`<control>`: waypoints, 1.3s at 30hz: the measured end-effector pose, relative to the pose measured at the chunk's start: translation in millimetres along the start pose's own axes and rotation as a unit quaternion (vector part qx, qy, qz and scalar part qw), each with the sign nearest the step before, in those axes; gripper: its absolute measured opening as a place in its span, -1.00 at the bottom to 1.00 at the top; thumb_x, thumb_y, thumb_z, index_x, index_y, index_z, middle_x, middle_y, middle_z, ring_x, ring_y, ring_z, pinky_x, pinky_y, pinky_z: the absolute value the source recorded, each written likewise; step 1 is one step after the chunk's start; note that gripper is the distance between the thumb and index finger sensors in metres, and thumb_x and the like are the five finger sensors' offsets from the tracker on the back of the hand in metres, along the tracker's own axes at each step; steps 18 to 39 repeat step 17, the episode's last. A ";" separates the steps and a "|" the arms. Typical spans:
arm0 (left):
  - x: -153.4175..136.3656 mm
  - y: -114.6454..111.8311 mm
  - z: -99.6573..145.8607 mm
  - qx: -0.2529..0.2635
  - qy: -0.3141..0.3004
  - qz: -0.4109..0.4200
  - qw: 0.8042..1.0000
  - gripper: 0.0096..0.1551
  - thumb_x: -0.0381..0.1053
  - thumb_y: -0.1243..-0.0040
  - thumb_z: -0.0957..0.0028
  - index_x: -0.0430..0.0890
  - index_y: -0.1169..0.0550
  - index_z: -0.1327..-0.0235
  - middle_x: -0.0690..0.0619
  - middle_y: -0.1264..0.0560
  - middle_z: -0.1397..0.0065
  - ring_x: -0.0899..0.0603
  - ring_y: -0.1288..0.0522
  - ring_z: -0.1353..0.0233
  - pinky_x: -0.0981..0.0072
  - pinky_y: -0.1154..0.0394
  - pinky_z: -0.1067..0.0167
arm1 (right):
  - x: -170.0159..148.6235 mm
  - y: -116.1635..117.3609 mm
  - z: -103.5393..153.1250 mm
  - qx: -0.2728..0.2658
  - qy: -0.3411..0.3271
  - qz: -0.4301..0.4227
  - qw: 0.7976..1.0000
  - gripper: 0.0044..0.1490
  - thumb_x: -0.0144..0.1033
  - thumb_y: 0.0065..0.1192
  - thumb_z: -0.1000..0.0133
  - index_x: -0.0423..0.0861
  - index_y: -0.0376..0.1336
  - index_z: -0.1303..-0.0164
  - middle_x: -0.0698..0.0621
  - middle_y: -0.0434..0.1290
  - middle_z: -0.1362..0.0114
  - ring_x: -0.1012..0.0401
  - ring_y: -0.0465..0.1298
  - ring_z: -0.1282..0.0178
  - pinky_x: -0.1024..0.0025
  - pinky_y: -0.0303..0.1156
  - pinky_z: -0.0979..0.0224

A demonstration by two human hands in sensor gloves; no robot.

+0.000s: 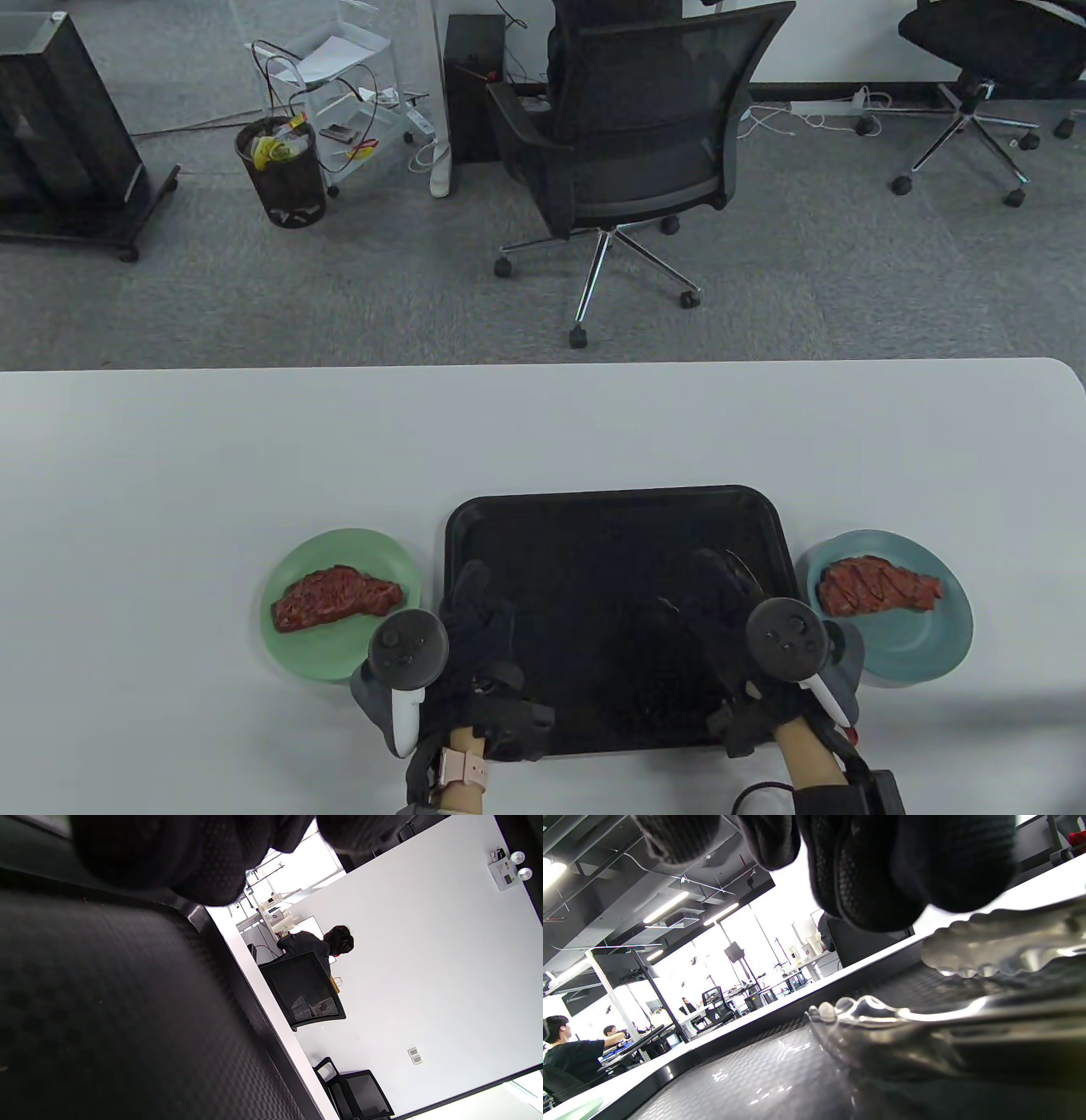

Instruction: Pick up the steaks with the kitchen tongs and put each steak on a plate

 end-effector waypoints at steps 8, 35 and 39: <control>-2.0 -1.2 -1.1 -0.003 -0.002 -0.001 1.000 -0.22 0.04 -0.11 0.02 -0.15 -0.25 -0.49 -0.26 -0.35 -0.34 -0.29 -0.57 -0.01 0.25 -0.64 0.28 | 0.6 0.7 0.6 0.006 0.000 0.006 1.000 -0.20 0.00 0.14 -0.03 -0.04 0.13 -0.48 -0.26 0.49 -0.26 -0.11 0.55 0.01 0.08 0.54 0.04; -2.0 -3.2 -1.8 -0.008 0.000 -0.002 1.000 -0.22 0.04 -0.11 0.02 -0.15 -0.25 -0.49 -0.26 -0.35 -0.34 -0.29 -0.57 -0.02 0.25 -0.65 0.28 | 2.0 1.2 2.6 0.012 -0.004 0.020 1.000 -0.20 -0.01 0.14 -0.03 -0.04 0.13 -0.48 -0.27 0.49 -0.26 -0.11 0.55 0.01 0.08 0.54 0.04; -2.0 -3.2 -1.8 -0.008 0.000 -0.002 1.000 -0.22 0.04 -0.11 0.02 -0.15 -0.25 -0.49 -0.26 -0.35 -0.34 -0.29 -0.57 -0.02 0.25 -0.65 0.28 | 2.0 1.2 2.6 0.012 -0.004 0.020 1.000 -0.20 -0.01 0.14 -0.03 -0.04 0.13 -0.48 -0.27 0.49 -0.26 -0.11 0.55 0.01 0.08 0.54 0.04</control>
Point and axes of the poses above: the tracker on the back of each hand, its own x axis roughly to the thumb side, its own z axis roughly from the fingertips to the wrist, y = z × x, the point moved 5 cm from there along -z, roughly from the wrist to the fingertips
